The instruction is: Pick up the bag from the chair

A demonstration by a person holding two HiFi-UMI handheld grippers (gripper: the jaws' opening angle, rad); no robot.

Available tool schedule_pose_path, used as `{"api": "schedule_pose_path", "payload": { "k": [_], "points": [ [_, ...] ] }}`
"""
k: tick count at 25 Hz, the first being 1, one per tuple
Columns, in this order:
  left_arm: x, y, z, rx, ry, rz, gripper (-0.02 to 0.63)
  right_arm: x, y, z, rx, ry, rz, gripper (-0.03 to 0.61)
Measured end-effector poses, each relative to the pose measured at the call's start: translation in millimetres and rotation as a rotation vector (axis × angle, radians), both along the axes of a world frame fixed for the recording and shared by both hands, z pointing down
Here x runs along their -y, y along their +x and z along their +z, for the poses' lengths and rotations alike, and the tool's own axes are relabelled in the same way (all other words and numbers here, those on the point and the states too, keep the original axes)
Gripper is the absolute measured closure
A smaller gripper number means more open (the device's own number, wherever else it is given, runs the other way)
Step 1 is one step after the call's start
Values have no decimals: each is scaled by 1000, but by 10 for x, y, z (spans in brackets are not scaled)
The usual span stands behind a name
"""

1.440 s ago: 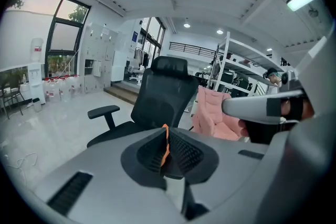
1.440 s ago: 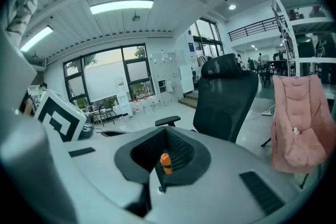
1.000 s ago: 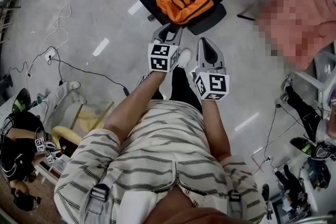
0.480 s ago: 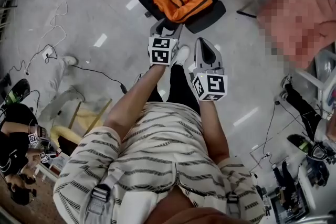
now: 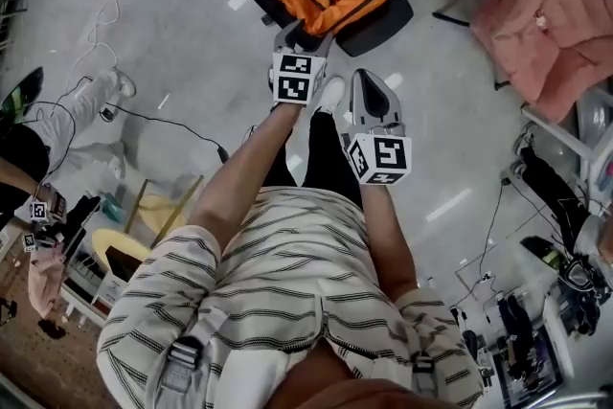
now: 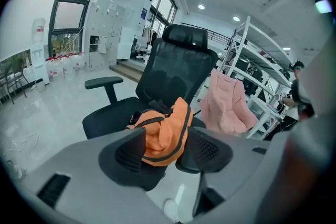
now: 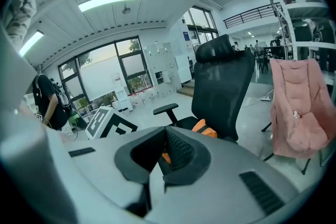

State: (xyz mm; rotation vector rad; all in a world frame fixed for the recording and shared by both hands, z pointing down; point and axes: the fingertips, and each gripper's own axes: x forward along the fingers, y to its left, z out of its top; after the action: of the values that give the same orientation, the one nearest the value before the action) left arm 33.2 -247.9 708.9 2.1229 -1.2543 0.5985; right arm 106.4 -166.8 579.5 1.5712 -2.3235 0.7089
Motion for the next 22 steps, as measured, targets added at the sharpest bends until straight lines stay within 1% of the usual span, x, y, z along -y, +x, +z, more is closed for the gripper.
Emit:
{"api": "schedule_pose_path", "payload": {
  "k": [7,8,12,18,20,22],
  "points": [
    [56,77,99,62,29,59,359,2,10,70,-7,-9,1,560],
    [67,94,135,69,22,67,359,11,18,76,-8,-10,3,560],
    [60,145,347,106,-46,108,359,8,55,120,-4,-21,13,560],
    [51,192,525,199,-72,153,360,-69,123,187,-6,-41,19,560],
    [55,205,585,208,-81,155,376,-81,144,210,-9,-45,19,560],
    [63,215,608,208,-87,156,417,-82,162,215,-12,-45,21,560]
  ]
}}
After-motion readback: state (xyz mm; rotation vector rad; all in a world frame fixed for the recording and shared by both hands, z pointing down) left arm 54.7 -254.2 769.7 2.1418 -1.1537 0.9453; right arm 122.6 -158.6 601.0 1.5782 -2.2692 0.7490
